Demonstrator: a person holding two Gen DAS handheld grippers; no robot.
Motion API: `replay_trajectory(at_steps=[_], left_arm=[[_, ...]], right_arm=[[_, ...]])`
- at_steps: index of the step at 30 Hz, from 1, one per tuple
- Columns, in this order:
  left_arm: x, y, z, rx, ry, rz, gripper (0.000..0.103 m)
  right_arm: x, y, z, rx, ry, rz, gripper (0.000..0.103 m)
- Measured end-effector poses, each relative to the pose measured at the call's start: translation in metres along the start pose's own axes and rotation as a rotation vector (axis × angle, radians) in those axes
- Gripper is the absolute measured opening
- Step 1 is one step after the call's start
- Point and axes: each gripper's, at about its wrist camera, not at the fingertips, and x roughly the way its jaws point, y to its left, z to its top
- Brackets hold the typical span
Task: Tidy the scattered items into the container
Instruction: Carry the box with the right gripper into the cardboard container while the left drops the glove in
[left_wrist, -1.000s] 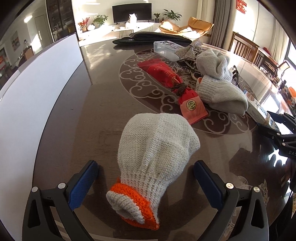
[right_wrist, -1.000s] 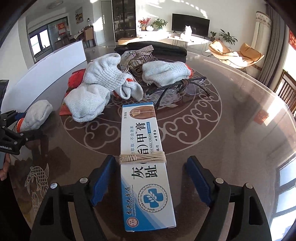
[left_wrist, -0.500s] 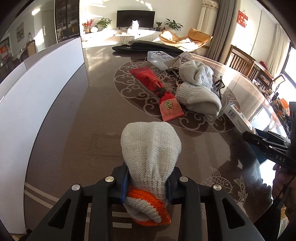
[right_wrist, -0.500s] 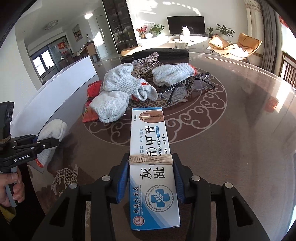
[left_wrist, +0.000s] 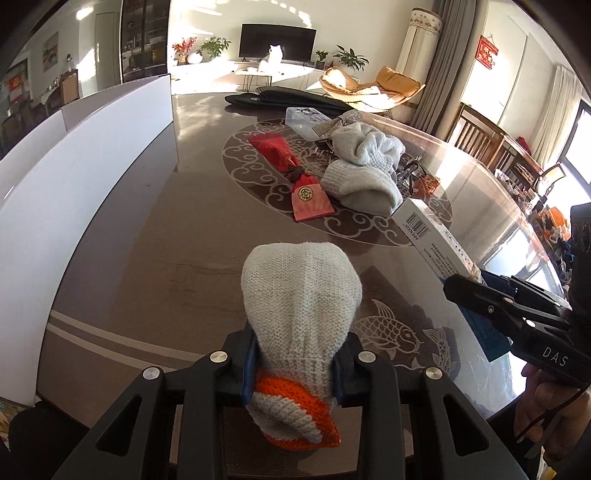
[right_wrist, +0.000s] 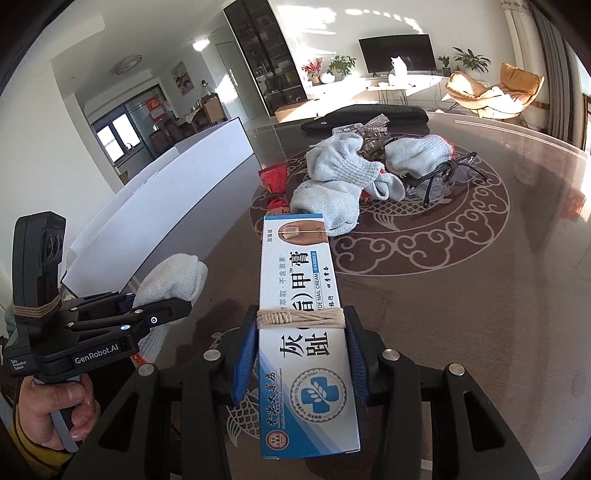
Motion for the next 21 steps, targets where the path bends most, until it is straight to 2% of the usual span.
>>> replay_trajectory(at_steps=[3, 5, 9, 12, 14, 18, 21], left_arm=[[-0.006, 0.017, -0.001, -0.053, 0.002, -0.010, 0.031], [-0.024, 0.029, 0.004, -0.085, -0.022, -0.023, 0.031], [-0.072, 0.069, 0.041, -0.123, -0.114, 0.019, 0.031], [-0.100, 0.119, 0.077, -0.165, -0.164, 0.097, 0.031], [-0.112, 0.159, 0.098, -0.203, -0.179, 0.157, 0.031], [-0.116, 0.240, 0.125, -0.323, -0.166, 0.219, 0.031], [-0.100, 0.285, 0.133, -0.380, -0.123, 0.271, 0.031]], right_arm=[[0.015, 0.020, 0.011, -0.034, 0.019, 0.037, 0.044], [0.021, 0.040, 0.026, -0.061, 0.012, 0.074, 0.044], [0.027, 0.102, 0.077, -0.156, -0.043, 0.163, 0.044], [0.040, 0.157, 0.123, -0.226, -0.071, 0.241, 0.044], [0.055, 0.192, 0.153, -0.274, -0.084, 0.262, 0.044], [0.102, 0.255, 0.208, -0.337, -0.082, 0.253, 0.044], [0.150, 0.290, 0.237, -0.365, -0.044, 0.220, 0.044]])
